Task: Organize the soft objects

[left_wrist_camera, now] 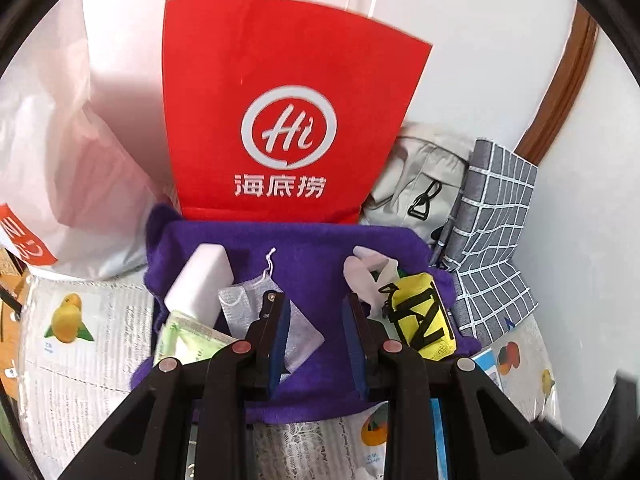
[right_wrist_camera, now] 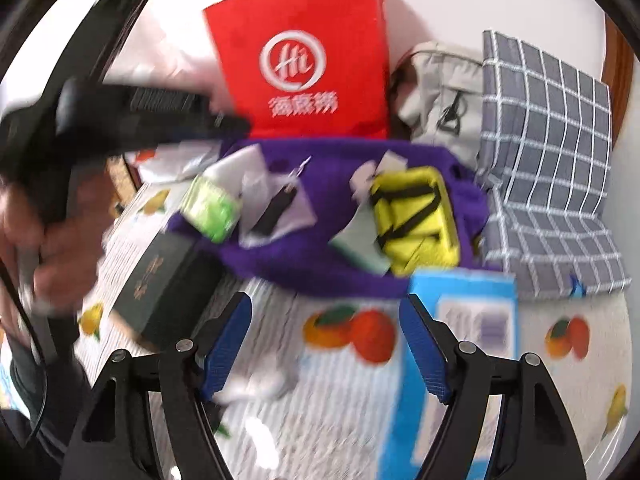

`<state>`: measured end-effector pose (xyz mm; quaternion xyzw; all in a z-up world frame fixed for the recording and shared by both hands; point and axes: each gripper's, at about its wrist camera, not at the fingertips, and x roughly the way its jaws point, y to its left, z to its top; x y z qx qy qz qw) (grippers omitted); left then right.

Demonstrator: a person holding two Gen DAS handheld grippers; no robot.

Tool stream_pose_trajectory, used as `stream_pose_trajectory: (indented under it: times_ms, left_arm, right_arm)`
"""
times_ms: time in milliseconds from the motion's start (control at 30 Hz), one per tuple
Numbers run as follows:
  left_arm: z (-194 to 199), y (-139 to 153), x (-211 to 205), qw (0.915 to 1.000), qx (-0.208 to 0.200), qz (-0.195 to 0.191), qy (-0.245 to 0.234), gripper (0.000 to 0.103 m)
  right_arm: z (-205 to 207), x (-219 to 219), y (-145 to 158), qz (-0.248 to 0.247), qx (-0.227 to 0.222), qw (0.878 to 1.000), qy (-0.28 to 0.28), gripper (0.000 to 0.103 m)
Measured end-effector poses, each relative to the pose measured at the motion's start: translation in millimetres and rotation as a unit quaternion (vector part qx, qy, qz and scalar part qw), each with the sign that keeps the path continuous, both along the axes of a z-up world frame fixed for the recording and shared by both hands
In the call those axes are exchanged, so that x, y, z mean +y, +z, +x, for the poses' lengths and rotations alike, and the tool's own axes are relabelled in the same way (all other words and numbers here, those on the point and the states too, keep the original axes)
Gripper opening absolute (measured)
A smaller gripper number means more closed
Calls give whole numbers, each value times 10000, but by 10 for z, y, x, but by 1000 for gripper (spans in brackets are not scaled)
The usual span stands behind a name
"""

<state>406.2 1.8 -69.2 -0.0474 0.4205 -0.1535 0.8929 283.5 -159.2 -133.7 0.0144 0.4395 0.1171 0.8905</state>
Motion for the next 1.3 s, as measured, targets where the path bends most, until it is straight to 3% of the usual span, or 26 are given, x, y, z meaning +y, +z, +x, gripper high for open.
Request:
stream_pose_trajectory:
  times_ms: [167, 267, 400, 533, 633, 767, 800, 1300]
  left_arm:
    - [-122, 177, 63, 9995, -281, 134, 105, 26]
    - [-191, 278, 131, 9988, -442, 176, 126, 37]
    - [-306, 429, 298, 9971, -723, 147, 210, 42]
    - [-327, 495, 404, 9970, -747, -67, 212, 43]
    - [-330, 506, 434, 9971, -729, -139, 186, 43]
    - [-346, 515, 432, 9970, -737, -172, 156, 43]
    - [-354, 524, 427, 9969, -753, -169, 148, 43]
    - [-622, 628, 100, 9957, -926, 38, 87, 43]
  right_arm:
    - [-253, 267, -275, -147, 156, 9997, 86, 71]
    - [-294, 384, -460, -183, 307, 9993, 56, 63]
    - [-249, 472, -680, -218, 456, 9987, -100, 63]
    - [-175, 516, -847, -294, 541, 9977, -296, 64]
    - [-206, 573, -856, -470, 254, 9980, -329, 62]
    - [-238, 604, -862, -412, 87, 9990, -174, 26]
    - [-238, 600, -861, -371, 86, 9992, -140, 23]
    - [-987, 0, -288, 110, -519, 9951, -832, 23]
